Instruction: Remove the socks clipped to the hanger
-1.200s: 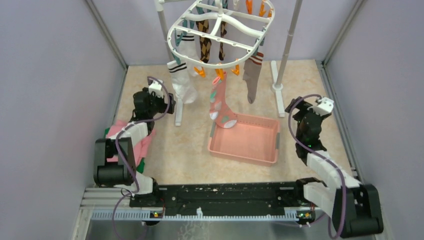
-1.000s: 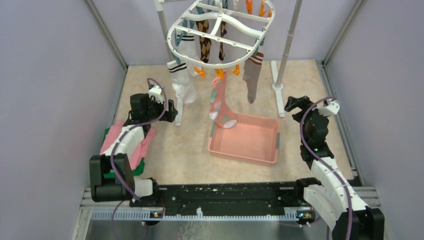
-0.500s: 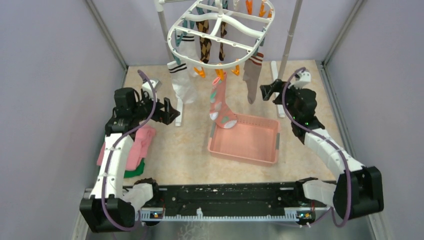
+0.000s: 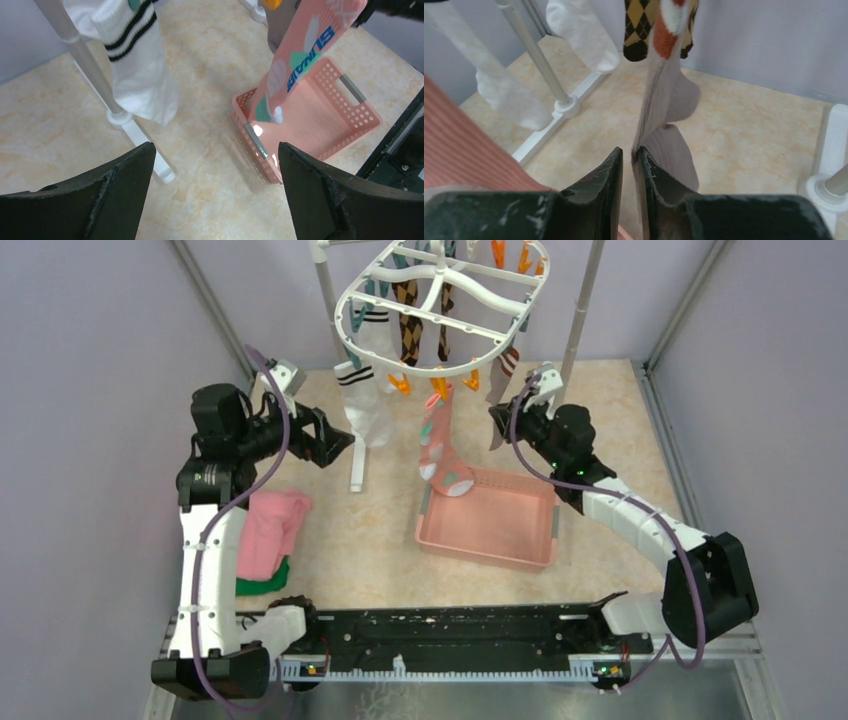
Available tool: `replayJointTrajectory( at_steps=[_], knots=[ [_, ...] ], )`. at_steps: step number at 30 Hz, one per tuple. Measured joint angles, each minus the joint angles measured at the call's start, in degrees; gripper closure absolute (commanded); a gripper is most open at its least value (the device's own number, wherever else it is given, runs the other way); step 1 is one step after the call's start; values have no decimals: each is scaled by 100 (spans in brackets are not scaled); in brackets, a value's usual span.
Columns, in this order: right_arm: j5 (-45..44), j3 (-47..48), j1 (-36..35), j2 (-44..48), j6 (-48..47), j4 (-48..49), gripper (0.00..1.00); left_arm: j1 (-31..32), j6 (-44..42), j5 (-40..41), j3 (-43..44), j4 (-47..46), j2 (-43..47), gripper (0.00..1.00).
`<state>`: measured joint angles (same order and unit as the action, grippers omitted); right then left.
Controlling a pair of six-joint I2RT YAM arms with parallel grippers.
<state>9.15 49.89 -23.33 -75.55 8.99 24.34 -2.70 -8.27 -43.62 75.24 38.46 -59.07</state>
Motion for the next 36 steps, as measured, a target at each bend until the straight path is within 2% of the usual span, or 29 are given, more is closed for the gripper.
replayJointTrajectory(
  at_steps=[2,7,13,20,24,30,36],
  knots=[
    [-162,0,-280,31,-203,-2,93,0,-9,-11,356,61,-166,1],
    [-614,-2,-890,175,-509,61,99,0,22,-59,752,83,-326,1],
    [-1056,-2,-1458,199,-697,190,100,2,133,-195,802,114,-334,1],
    [-1394,0,-1740,199,-758,181,100,2,168,-214,782,214,-332,1],
    [-1742,-125,-1740,243,-791,225,100,7,61,-44,234,140,-157,1],
    [-2157,-382,-1740,363,-798,0,100,7,-22,616,-1283,-168,146,1],
    [-2273,-378,-1825,236,-667,-157,100,7,-13,1180,-1731,-691,232,1]
  ],
)
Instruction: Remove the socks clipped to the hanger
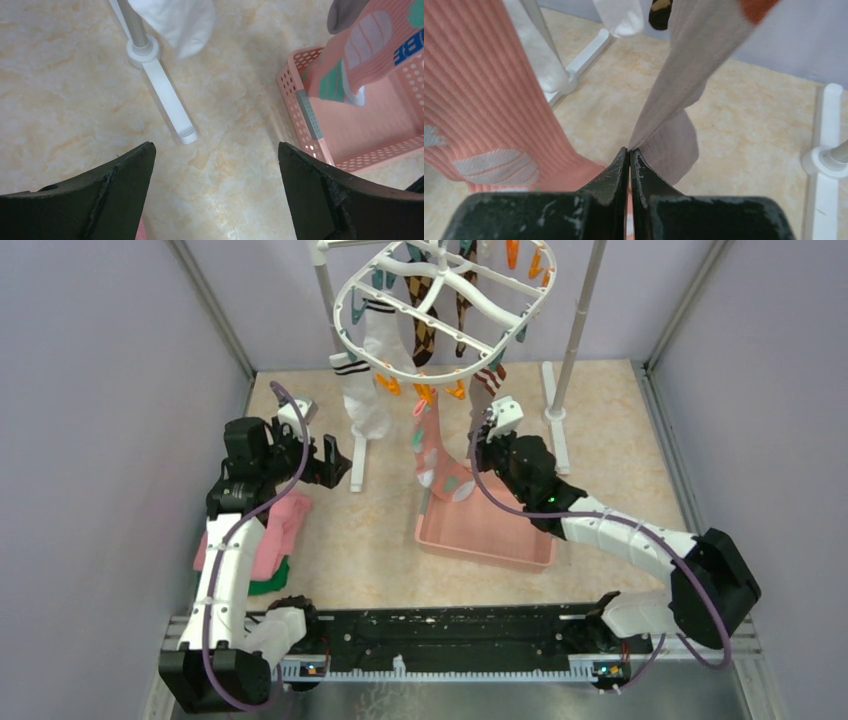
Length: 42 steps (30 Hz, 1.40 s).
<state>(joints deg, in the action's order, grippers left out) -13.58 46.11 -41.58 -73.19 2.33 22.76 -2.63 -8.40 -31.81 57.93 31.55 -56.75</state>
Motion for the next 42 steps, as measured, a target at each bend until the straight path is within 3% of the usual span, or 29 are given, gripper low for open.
replayJointTrajectory(
  at_steps=[6,9,14,16,17,18,24,31,38,42],
  knots=[
    [-160,249,-490,-798,87,57,98,0,39,120,0,-323,2,1],
    [-181,400,-577,-984,129,92,90,0,63,151,-59,-505,4,1],
    [-251,463,-605,-997,175,-59,50,0,81,304,-264,-734,-9,1],
    [-380,463,-621,-997,197,-170,27,0,92,334,-323,-813,-33,1],
    [-483,461,-629,-997,197,-208,9,0,103,358,-363,-892,-59,1],
    [-592,457,-632,-992,205,-238,2,0,111,385,-398,-964,-92,1],
    [-1226,22,-396,-546,240,-426,1,0,177,708,-874,-1698,-350,1],
    [-2557,-951,710,623,691,-577,1,0,264,1456,-1982,-2979,-820,1],
    [-4019,-2623,1239,918,256,745,1,-2,358,2011,-3040,-4625,-1532,1],
    [-4227,-2782,1325,809,28,1200,1,-2,470,2107,-3193,-5071,-1718,1]
  ],
)
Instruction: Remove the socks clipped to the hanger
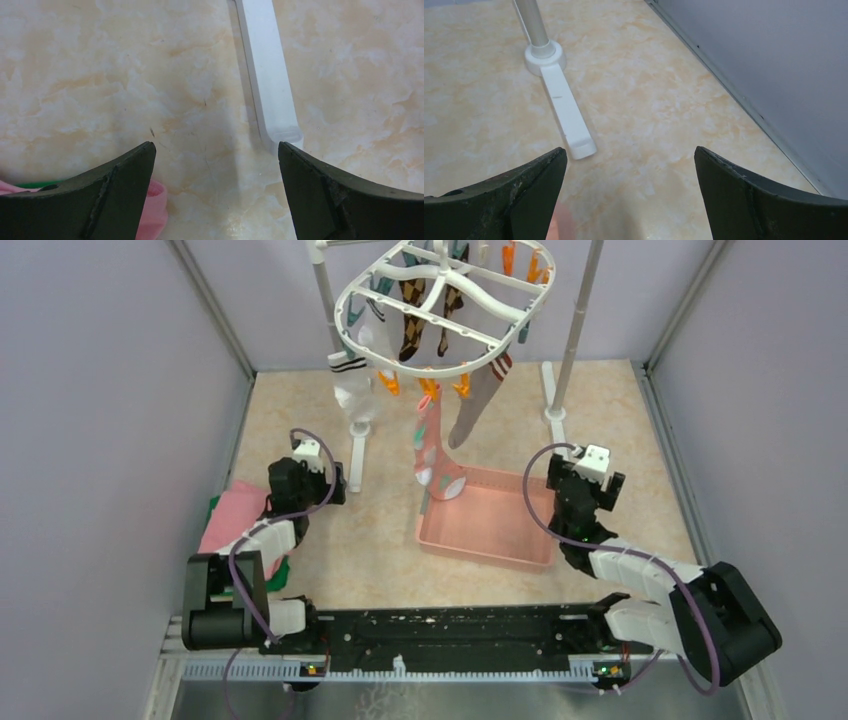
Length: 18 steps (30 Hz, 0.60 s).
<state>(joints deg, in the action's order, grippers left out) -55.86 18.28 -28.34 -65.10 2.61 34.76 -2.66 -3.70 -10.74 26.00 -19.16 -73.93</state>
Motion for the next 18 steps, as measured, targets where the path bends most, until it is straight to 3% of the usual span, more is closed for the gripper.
replayJointTrajectory(
  at_steps=[6,18],
  knots=[
    [122,129,90,129,192,-63,1,2,216,-26,26,-59,76,1],
    [1237,1287,111,629,883,-1840,1,2,160,-584,920,1303,975,1]
  ],
)
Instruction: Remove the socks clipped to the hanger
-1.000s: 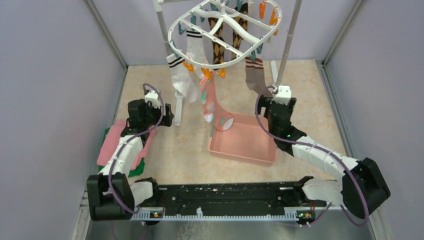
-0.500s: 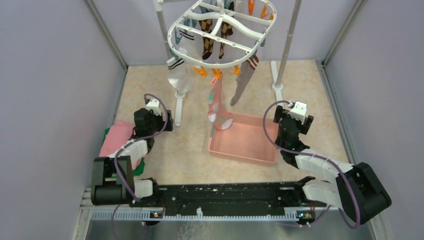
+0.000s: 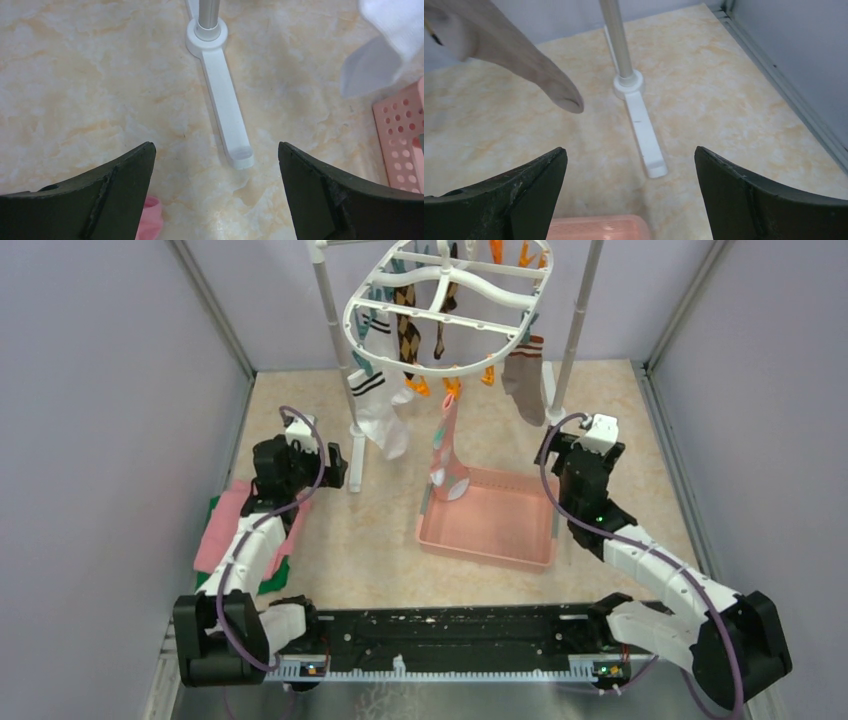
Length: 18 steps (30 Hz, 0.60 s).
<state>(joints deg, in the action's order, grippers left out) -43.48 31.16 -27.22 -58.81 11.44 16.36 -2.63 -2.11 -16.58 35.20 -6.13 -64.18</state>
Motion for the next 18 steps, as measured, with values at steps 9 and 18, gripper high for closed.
replayJointTrajectory(
  at_steps=[9,18],
  knots=[
    [1827,957,2,105,61,-588,4,-2,-407,-472,555,1478,476,1],
    [3152,1631,2,-90,-33,-960,5,7,-699,-1773,1421,2433,643,1]
  ],
)
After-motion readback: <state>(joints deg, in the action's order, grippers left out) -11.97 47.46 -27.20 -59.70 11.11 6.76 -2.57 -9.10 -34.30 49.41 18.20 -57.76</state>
